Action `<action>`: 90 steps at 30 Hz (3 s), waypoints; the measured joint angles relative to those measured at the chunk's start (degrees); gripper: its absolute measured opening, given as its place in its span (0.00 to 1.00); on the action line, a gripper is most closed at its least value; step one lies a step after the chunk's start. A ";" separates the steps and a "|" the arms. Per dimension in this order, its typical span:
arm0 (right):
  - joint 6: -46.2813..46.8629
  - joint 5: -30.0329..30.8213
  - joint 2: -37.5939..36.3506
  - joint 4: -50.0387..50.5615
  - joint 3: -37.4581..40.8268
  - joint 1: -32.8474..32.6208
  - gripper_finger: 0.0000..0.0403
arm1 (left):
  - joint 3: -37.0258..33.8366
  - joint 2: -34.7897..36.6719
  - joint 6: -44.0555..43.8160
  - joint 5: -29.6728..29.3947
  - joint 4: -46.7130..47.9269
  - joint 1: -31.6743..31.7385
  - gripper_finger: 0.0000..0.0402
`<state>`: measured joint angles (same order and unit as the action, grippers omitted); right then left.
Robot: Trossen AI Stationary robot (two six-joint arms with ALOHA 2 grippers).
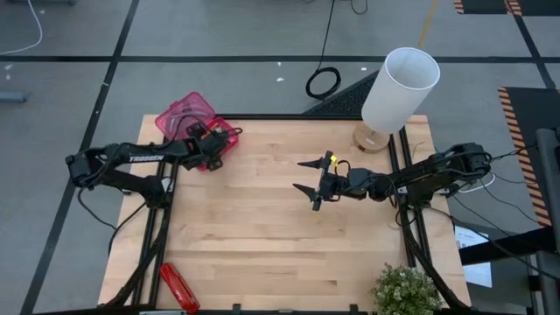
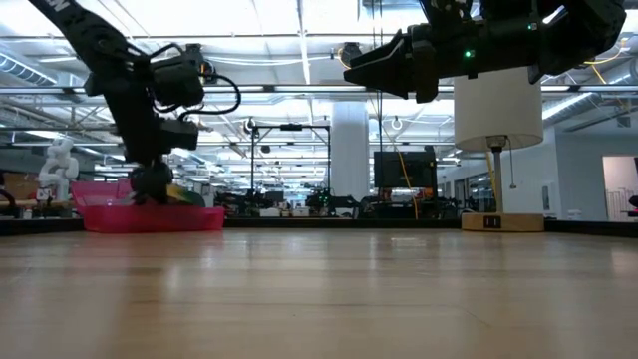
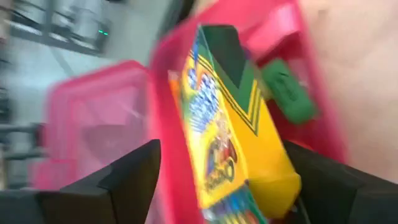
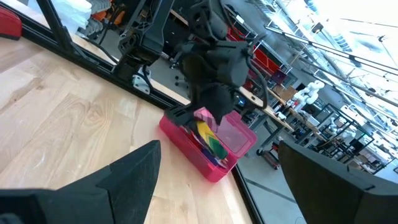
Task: Pack school essentials
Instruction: Put the crayon box into the pink supply box, then return to Home Position
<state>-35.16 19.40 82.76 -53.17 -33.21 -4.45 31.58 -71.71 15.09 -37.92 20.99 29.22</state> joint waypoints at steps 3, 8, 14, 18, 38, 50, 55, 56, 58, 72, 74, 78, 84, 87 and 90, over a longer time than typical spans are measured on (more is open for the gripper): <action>0.00 0.00 0.00 0.03 0.00 -0.02 0.79 | 2.36 -0.13 -4.90 4.48 5.14 1.14 0.76; 0.00 0.00 0.00 0.31 0.00 -0.02 0.79 | 4.43 -0.13 -9.98 7.83 12.93 2.88 0.70; 0.00 0.00 0.00 0.31 0.00 -0.02 0.79 | 4.63 -0.13 -13.92 8.79 15.63 4.75 0.62; 0.00 0.00 0.00 0.34 0.00 -0.02 0.79 | 4.63 -0.13 -14.76 13.92 16.16 5.47 0.58; 0.87 -0.04 0.00 0.95 0.00 0.82 0.79 | 4.63 15.64 -20.10 20.62 14.55 7.29 0.57; 6.35 -0.04 -0.11 1.55 0.00 1.13 0.77 | 4.63 25.12 -18.47 21.14 2.82 -3.47 0.57; 15.20 -0.07 -1.75 1.89 0.00 0.56 0.69 | 4.63 27.37 -19.10 21.14 1.51 -10.99 0.56; 16.64 -0.07 -2.07 2.03 0.02 0.30 0.67 | 4.63 27.63 -19.10 21.14 1.53 -12.88 0.54; 17.72 -0.04 -2.84 2.78 0.02 -0.35 0.62 | 4.63 27.98 -18.42 20.83 0.13 -16.59 0.49; 20.98 -1.61 -12.86 14.43 1.67 -4.68 0.05 | 1.96 27.42 -12.23 19.84 -19.40 -31.92 0.04; 21.02 -3.26 -13.76 13.86 3.25 -4.64 0.02 | -0.60 27.39 -11.79 20.17 -25.52 -32.49 0.04; 21.64 -3.18 -16.09 13.58 6.53 -4.68 0.04 | -5.80 27.45 -10.68 26.35 -35.17 -32.18 0.02; 21.44 -3.10 -22.70 12.84 12.58 -4.50 0.00 | -9.34 27.42 -12.14 23.78 -35.76 -31.08 0.04; 21.60 -3.03 -26.14 12.66 15.24 -4.48 0.01 | -10.10 27.05 -15.61 23.03 -36.60 -31.11 0.05; 22.02 -3.14 -28.41 12.69 17.26 -4.50 0.01 | -12.62 26.67 -13.45 27.48 -40.74 -31.11 0.02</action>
<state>-13.14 16.26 54.35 -40.48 -15.95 -8.95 18.96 -45.04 1.65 -10.44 -19.75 -1.89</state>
